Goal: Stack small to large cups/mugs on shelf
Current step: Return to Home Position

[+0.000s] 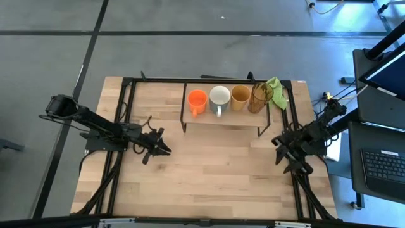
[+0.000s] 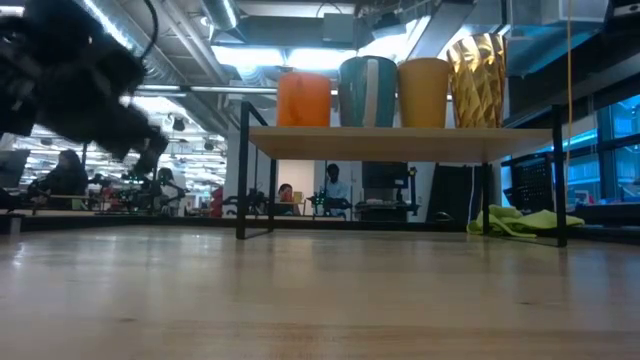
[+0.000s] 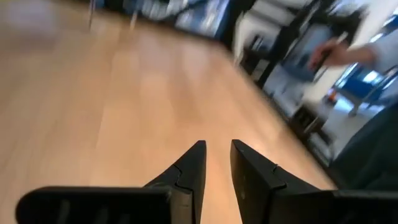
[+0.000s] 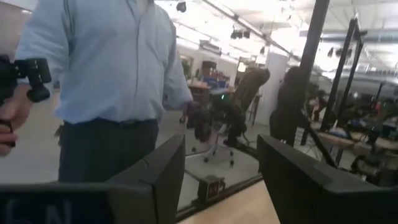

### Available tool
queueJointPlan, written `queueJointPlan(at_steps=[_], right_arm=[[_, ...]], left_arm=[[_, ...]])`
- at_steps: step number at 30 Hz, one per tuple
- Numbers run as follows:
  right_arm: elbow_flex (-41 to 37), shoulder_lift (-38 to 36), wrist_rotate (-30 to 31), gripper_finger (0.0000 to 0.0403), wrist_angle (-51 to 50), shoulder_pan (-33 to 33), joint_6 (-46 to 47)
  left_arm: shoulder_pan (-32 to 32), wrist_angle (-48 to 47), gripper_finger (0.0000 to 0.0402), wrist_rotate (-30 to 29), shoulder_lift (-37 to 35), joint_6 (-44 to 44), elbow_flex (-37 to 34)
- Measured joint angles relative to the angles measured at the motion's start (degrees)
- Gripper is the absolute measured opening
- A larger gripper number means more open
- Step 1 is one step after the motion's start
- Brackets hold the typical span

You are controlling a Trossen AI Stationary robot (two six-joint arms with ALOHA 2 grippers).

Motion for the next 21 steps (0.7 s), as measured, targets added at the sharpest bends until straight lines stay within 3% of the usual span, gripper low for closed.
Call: queueJointPlan(at_steps=[3, 8, 12, 21], right_arm=[[0.00, -0.34, 0.36, 0.0200, -0.07, -0.01, -0.33], [0.00, -0.24, 1.92, 0.0200, -9.25, -0.02, 0.23], [0.00, 0.01, 2.10, 0.0200, -12.04, -0.02, 1.48], [0.00, 0.02, 2.03, 0.0200, -12.10, -0.02, 1.51]], left_arm=[[0.07, -7.60, 0.0069, -0.04, 0.02, -2.29, 0.00], [0.07, -18.73, 0.0069, -1.14, 0.03, -4.00, 0.00], [0.07, -28.36, 0.0069, -2.79, 0.04, 0.55, 0.00], [0.02, -28.12, 0.0069, -3.38, 0.04, -1.11, -0.02]])
